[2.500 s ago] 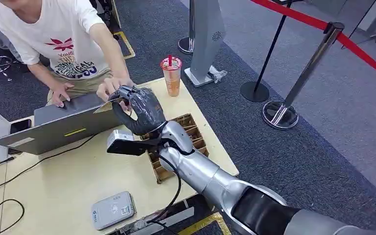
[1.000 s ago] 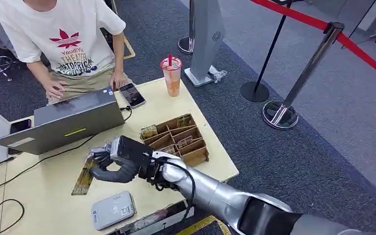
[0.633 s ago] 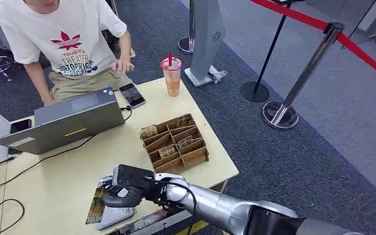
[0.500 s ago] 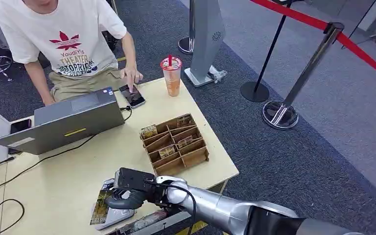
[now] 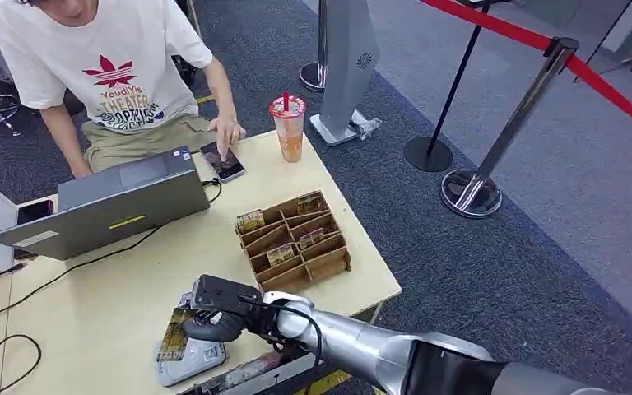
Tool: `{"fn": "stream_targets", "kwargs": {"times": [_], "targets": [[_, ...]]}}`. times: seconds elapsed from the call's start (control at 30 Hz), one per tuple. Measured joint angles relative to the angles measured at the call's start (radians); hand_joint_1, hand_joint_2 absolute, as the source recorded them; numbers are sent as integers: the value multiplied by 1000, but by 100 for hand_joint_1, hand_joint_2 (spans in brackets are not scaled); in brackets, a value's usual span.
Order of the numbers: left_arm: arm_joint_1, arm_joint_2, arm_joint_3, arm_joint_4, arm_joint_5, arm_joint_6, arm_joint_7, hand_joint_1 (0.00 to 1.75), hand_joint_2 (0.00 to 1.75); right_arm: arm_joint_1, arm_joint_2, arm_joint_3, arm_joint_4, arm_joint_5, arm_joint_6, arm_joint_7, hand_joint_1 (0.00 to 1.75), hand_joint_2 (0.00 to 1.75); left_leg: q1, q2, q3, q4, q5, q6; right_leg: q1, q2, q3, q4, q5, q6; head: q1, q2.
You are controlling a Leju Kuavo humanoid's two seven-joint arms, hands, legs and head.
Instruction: Pass the card to the sensor for recognition and then transmit it.
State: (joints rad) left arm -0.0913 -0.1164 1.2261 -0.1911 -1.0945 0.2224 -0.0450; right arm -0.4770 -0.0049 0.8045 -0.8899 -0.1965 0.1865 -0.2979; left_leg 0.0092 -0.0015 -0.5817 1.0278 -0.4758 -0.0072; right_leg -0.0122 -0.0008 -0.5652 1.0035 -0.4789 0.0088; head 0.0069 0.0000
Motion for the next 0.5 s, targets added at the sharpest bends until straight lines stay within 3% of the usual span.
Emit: {"fn": "stream_targets", "kwargs": {"times": [0.5], "targets": [[0, 0, 0, 0, 0, 0, 2, 0, 0, -43, 57, 0, 154, 17, -29, -5, 175, 175, 0, 0, 0, 0, 0, 0, 0, 0, 0, 0, 0, 0, 0, 0]]}}
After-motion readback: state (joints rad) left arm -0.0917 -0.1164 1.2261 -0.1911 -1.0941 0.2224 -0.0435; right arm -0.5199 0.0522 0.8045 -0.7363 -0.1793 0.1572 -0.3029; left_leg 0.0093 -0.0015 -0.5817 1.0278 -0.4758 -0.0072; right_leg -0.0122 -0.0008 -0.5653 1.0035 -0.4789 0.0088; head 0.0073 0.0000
